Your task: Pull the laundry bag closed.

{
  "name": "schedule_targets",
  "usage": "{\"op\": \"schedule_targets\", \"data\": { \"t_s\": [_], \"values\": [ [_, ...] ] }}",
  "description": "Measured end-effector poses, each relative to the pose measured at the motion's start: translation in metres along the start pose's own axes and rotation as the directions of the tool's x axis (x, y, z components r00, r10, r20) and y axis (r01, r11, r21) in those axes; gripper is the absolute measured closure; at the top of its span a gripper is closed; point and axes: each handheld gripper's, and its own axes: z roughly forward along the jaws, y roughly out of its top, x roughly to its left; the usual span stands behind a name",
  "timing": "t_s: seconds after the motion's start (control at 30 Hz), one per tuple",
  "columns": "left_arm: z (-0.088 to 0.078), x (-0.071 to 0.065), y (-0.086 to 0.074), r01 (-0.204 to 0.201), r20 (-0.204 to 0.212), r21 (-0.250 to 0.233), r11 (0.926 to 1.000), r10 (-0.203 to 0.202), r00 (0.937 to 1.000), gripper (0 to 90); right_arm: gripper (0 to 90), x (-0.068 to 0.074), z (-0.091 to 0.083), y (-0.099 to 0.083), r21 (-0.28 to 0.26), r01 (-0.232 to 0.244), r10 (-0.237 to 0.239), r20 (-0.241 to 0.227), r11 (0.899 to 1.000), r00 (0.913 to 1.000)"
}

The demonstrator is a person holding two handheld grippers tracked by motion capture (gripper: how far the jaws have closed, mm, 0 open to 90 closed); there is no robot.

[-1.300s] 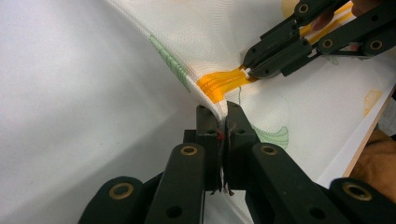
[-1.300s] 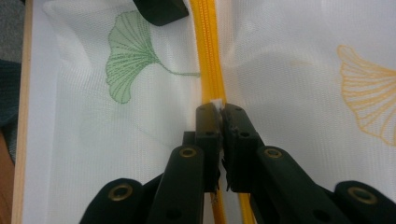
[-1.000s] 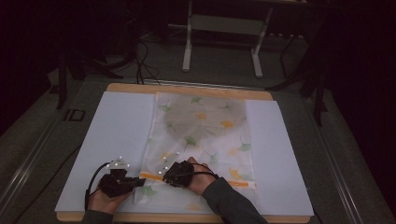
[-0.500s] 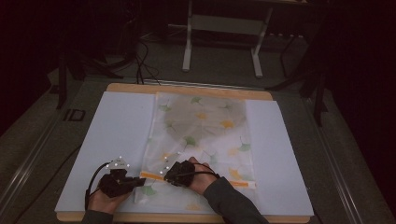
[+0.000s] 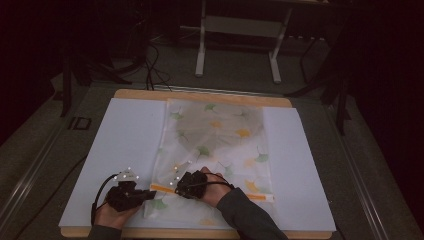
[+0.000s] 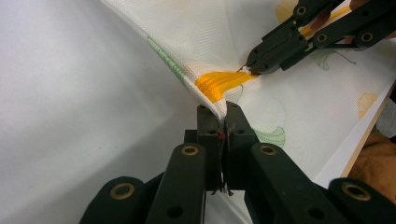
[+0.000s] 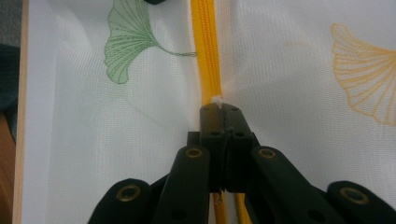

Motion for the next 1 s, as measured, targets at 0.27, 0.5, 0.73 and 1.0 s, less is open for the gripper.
{"op": "schedule_targets", "data": {
  "t_s": [0.27,0.5,0.73,1.0],
  "values": [
    [0.000,0.000,0.000,-0.004,0.001,0.004,1.0000,0.004,1.0000,88.0,89.5,0.004,-0.003,0.001,0.033,0.029,-0.029,0.022,0.999,0.9993],
    [0.000,0.000,0.000,-0.002,0.001,0.001,1.0000,0.002,1.0000,88.0,90.0,0.006,-0.006,-0.001,0.056,0.041,-0.043,0.034,0.998,0.9985],
    [-0.001,0.001,0.000,0.001,0.002,-0.003,1.0000,-0.001,1.0000,88.0,90.0,0.007,-0.008,-0.001,0.075,0.054,-0.058,0.042,0.996,0.9975],
    [-0.002,0.001,0.000,0.002,0.004,-0.007,1.0000,-0.002,1.0000,88.0,90.0,0.008,-0.015,-0.009,0.103,0.065,-0.071,0.053,0.993,0.9961]
  ]
}}
